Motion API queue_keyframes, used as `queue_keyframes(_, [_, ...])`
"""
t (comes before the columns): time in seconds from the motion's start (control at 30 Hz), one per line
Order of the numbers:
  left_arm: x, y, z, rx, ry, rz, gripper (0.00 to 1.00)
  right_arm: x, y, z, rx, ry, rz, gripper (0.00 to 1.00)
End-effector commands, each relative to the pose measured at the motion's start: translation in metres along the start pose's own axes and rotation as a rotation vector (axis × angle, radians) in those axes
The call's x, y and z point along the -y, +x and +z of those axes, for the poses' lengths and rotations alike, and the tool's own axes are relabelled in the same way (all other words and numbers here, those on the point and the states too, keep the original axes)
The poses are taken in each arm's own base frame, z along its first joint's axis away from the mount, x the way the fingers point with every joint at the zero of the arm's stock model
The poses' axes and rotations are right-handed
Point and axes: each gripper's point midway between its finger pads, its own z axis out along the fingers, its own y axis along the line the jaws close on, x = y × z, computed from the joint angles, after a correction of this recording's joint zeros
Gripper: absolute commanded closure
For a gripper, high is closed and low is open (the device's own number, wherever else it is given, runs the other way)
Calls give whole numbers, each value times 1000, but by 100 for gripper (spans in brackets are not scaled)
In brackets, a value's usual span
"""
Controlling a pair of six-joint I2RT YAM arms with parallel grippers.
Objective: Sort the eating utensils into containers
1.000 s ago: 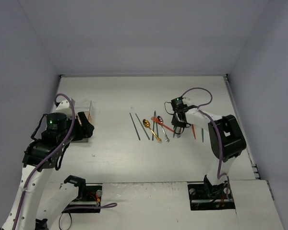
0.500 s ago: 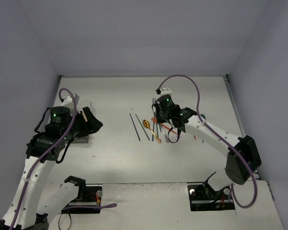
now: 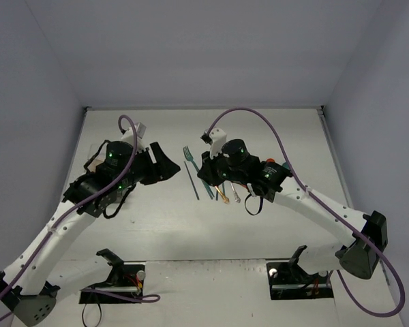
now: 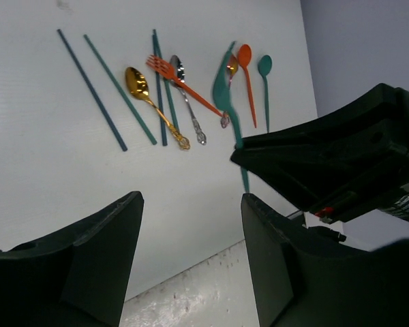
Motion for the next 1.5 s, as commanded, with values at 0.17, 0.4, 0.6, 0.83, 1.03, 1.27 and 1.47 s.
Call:
queue_keyframes(0.17, [65, -25, 32, 169, 138, -57, 45, -43, -45, -26, 131, -173, -38, 100])
queue_keyframes(0.4, [65, -12, 53, 179, 106, -129, 53, -49, -48, -32, 152, -196, -22, 100])
queue_keyframes(0.6, [64, -5, 59, 195, 94, -180, 71, -48, -49, -34, 166, -194, -8, 100])
queue_keyframes(0.83, [61, 1, 61, 193, 92, -230, 100, -45, -49, -34, 176, -178, 2, 93])
queue_keyframes(1.03, [23, -1, 47, 251, -47, -277, 100, -36, -51, -37, 194, -128, 4, 49])
queue_keyframes(1.27, [-57, -19, 11, 345, -258, -421, 100, -7, -45, -56, 238, -16, -1, 12])
queue_keyframes(1.47, [-129, -29, -21, 398, -432, -564, 100, 22, -37, -82, 258, 76, -6, 0])
